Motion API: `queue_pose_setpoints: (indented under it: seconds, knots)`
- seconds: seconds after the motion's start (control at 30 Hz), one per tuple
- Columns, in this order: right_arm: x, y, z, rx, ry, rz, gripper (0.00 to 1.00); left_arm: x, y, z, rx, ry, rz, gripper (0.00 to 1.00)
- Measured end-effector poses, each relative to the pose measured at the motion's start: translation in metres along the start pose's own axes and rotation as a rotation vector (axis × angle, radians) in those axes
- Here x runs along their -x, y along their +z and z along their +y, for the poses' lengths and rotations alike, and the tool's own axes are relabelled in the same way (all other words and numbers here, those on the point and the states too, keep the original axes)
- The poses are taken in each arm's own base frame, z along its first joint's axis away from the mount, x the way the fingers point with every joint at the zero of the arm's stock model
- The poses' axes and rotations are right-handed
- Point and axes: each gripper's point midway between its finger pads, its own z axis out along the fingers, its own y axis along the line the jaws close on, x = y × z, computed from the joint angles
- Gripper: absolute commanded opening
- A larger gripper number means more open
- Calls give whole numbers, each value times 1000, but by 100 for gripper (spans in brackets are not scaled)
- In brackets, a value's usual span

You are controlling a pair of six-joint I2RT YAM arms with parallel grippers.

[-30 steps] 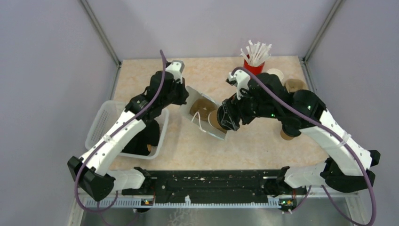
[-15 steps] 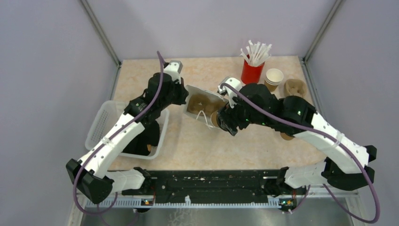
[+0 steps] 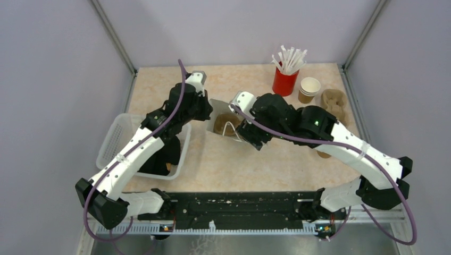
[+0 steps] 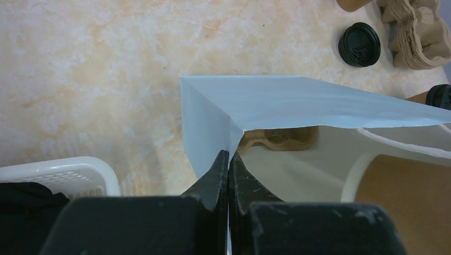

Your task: Pack the takeout coffee

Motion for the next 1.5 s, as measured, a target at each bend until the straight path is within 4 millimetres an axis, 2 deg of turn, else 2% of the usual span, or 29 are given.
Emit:
queue_pose_setpoints:
  seconds: [0.13,0.37,0.6,0.83,1.03,1.13,1.33,1.5]
  knots:
    - [0,13,-1,-8,-68,25,60,0,0,-1,-3,0,1,0]
    - [12,20,-2,-8,-141,-11,59,-4,-2,-4,-42,26,-19,0]
    - [13,51,5,-6,-190,36,58,1,-12,-5,-86,72,-106,0]
    - [14,59,13,-43,-249,38,56,4,-11,-10,-131,99,-164,0]
    - [-1,77,24,-72,-305,66,57,-11,-10,-9,-154,109,-171,0]
    - [-8,85,23,-100,-313,77,57,-19,-13,-5,-155,111,-175,0]
    - [-29,98,19,-137,-351,129,57,-23,-19,-6,-185,135,-215,0]
    - [-37,101,14,-156,-377,153,57,-40,-23,0,-208,190,-258,0]
